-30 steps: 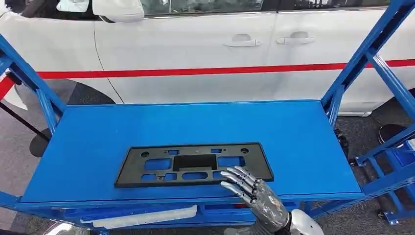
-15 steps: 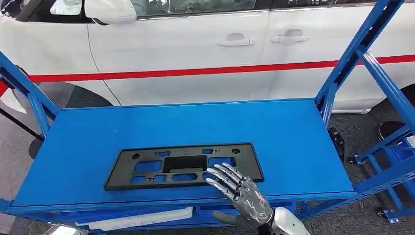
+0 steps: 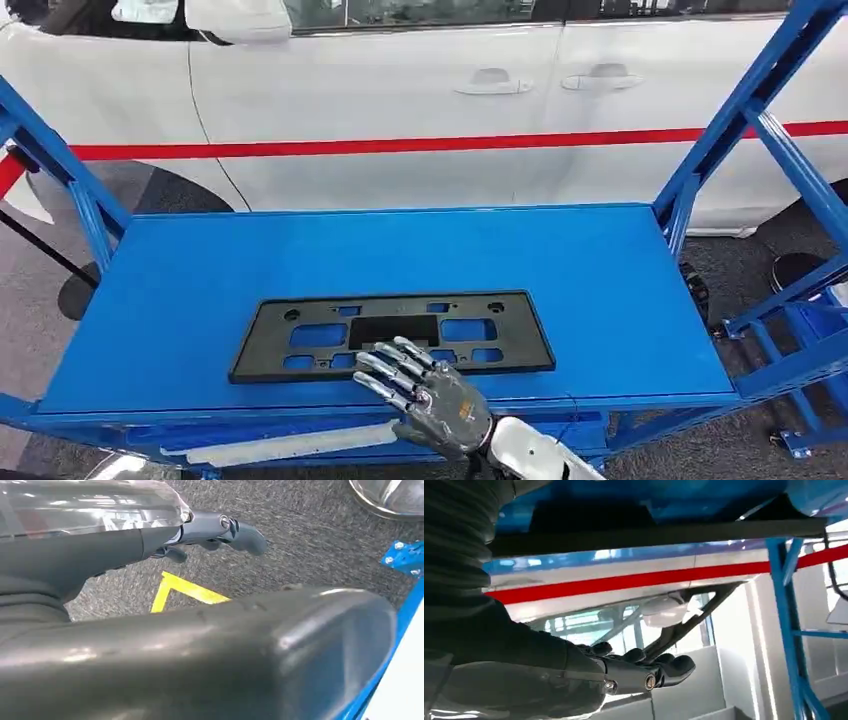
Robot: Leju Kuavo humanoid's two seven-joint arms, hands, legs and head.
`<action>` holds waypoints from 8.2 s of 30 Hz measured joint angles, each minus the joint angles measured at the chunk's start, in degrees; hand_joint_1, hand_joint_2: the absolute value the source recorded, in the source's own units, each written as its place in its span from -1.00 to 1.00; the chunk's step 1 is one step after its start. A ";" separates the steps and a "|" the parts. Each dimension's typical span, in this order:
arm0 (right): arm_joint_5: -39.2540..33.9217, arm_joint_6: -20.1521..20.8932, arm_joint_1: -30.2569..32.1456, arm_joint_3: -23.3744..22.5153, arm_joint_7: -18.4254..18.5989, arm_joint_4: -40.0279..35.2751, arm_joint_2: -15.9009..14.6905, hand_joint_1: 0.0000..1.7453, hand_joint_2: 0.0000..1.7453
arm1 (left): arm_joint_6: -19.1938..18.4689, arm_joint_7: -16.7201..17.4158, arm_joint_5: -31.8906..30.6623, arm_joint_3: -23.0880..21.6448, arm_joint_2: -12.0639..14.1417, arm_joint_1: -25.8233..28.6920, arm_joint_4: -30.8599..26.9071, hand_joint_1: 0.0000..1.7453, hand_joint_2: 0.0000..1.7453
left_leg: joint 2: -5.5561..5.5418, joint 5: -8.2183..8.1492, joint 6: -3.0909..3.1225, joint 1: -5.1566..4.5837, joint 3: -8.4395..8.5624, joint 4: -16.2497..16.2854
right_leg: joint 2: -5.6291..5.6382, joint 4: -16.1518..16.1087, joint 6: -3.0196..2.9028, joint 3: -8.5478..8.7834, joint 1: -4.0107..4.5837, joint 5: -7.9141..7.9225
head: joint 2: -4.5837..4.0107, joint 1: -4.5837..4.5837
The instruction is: Take the parts from the cabinet and place them on the table.
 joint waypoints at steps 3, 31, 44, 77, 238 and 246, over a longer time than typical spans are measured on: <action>3.85 -1.97 -1.63 1.14 2.66 4.44 2.16 -1.00 1.00 | -0.11 -0.28 -0.57 -0.46 0.00 -0.04 0.00 -1.00 -1.00 | 0.01 -0.08 -1.06 -0.35 -0.51 0.34 | 0.15 -0.36 -1.01 -0.17 0.46 -0.37 | 0.00 0.00; 10.92 -4.65 -3.61 1.07 2.27 14.24 11.87 -1.00 1.00 | 0.31 -0.85 -1.64 -1.16 -0.44 0.68 0.00 -1.00 -1.00 | -0.06 -0.07 -0.14 -0.30 -0.28 0.27 | 0.07 -0.50 -0.92 0.50 0.74 -0.76 | 0.00 0.00; 12.34 -4.65 -6.03 -0.74 2.40 14.16 14.31 -1.00 1.00 | 0.37 -1.01 -1.97 -1.16 -0.46 0.81 0.02 -1.00 -1.00 | 0.02 -2.77 -2.82 0.27 -4.81 10.03 | 0.06 -1.21 -2.68 0.54 0.56 -0.02 | 0.00 -0.02; 21.74 -4.65 -15.31 6.64 14.31 28.49 16.39 -1.00 1.00 | 0.37 -1.57 -2.79 -1.16 -0.79 0.69 0.04 -1.00 -1.00 | -0.03 -0.05 -2.47 0.17 -0.21 0.00 | 0.06 -1.54 -2.18 0.35 1.02 0.45 | 0.00 0.00; -88.48 49.92 -3.53 -11.67 -19.04 -35.79 -1.16 0.96 1.00 | -1.75 -2.23 -9.20 -5.40 1.81 -0.31 0.11 -1.00 1.00 | 0.77 0.25 1.03 -0.06 1.74 -1.88 | 0.00 6.38 0.21 -6.77 0.21 -3.08 | 0.00 -0.02; -88.64 50.12 -3.65 -12.07 -19.02 -35.76 -1.84 0.96 1.00 | -1.77 -2.23 -9.18 -5.40 1.53 -0.18 0.11 -1.00 1.00 | 0.67 3.38 0.23 -0.45 -4.89 0.96 | 0.02 -1.15 -0.37 4.37 0.67 -3.60 | 0.00 -0.02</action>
